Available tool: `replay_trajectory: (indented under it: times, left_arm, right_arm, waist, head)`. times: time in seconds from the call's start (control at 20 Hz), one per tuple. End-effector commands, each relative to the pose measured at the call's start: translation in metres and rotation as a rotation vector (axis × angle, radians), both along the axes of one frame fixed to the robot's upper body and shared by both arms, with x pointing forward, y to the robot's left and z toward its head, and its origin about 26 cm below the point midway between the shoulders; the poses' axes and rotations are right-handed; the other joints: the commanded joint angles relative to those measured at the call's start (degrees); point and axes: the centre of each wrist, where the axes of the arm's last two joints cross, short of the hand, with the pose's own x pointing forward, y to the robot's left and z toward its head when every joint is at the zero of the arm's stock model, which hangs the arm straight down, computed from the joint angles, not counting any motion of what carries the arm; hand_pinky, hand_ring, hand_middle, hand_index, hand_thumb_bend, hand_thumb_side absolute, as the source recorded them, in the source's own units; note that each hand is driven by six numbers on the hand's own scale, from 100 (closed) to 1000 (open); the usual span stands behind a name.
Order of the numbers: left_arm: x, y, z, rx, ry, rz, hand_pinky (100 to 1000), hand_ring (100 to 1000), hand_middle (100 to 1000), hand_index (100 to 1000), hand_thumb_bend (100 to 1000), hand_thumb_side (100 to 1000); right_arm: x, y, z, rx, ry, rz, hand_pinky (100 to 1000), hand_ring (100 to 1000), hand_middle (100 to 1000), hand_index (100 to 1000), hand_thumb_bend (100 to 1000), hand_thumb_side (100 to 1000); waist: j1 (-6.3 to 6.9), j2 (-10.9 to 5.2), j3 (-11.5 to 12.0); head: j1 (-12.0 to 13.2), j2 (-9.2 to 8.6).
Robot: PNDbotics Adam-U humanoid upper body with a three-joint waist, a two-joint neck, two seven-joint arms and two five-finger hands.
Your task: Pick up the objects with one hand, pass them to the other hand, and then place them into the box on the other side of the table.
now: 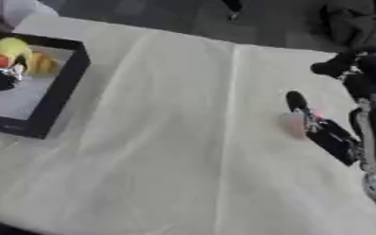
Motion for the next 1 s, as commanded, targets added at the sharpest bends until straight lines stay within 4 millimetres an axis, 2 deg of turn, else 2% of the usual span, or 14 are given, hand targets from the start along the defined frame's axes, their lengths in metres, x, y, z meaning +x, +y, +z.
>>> replay_trajectory:
  times: [0.05,0.15,0.25,0.3,0.35,0.6,0.75,0.9,0.95,1.0]
  left_arm:
    - [0.009,0.021,0.004,0.029,-0.022,0.1,746,483,413,517,100,136]
    - [0.014,0.028,-0.002,0.049,0.005,0.132,773,531,460,580,110,139]
    - [0.018,0.035,-0.006,0.082,0.032,0.176,807,601,531,689,231,147]
    - [0.019,0.037,-0.007,0.101,0.046,0.198,845,674,598,764,301,182]
    - [0.02,0.039,-0.008,0.12,0.066,0.218,860,706,627,796,390,247]
    - [0.022,0.046,-0.007,0.174,0.154,0.299,886,763,691,848,658,433]
    - [0.02,0.046,-0.003,0.195,0.167,0.316,892,772,705,866,744,478]
    - [0.019,0.044,0.001,0.207,0.168,0.317,890,770,704,868,755,481]
    - [0.018,0.043,0.004,0.207,0.161,0.315,886,762,697,863,722,494]
    - [0.016,0.042,0.008,0.204,0.143,0.312,887,752,692,859,612,524]
  right_arm:
    - [-0.003,-0.009,0.014,0.022,-0.054,-0.026,656,612,535,635,444,133]
    - [-0.003,-0.012,0.015,0.04,-0.067,-0.038,655,611,534,635,446,134]
    - [-0.004,-0.015,0.016,0.054,-0.077,-0.051,654,610,534,635,446,134]
    - [-0.004,-0.016,0.016,0.06,-0.083,-0.058,654,610,534,634,410,131]
    - [-0.004,-0.018,0.017,0.065,-0.089,-0.064,654,610,534,634,447,135]
    - [-0.005,-0.024,0.021,0.091,-0.121,-0.087,651,609,533,634,442,141]
    - [-0.005,-0.025,0.022,0.102,-0.131,-0.095,651,608,533,635,439,144]
    - [-0.005,-0.026,0.022,0.106,-0.136,-0.099,652,609,534,636,439,146]
    - [-0.005,-0.027,0.022,0.106,-0.139,-0.102,653,609,534,636,439,146]
    - [-0.005,-0.027,0.023,0.107,-0.141,-0.105,653,610,534,636,439,146]
  waist:
    - [0.15,-0.64,-0.37]
    - [-0.02,-0.45,-0.69]
    - [-0.16,-0.32,-0.89]
    - [-0.19,-0.28,-0.93]
    - [-0.21,-0.26,-0.93]
    - [-0.06,-0.32,-0.74]
    - [0.01,-0.4,-0.7]
    - [0.06,-0.48,-0.68]
    - [0.06,-0.5,-0.67]
    - [0.07,-0.51,-0.64]
  head:
    - [0.61,-1.23]
    - [1.16,-1.34]
    - [1.87,-1.4]
    - [2.33,-1.43]
    - [2.8,-1.44]
    - [4.88,-1.16]
    - [5.37,-1.21]
    - [5.45,-1.16]
    - [5.34,-1.14]
    - [5.04,-1.11]
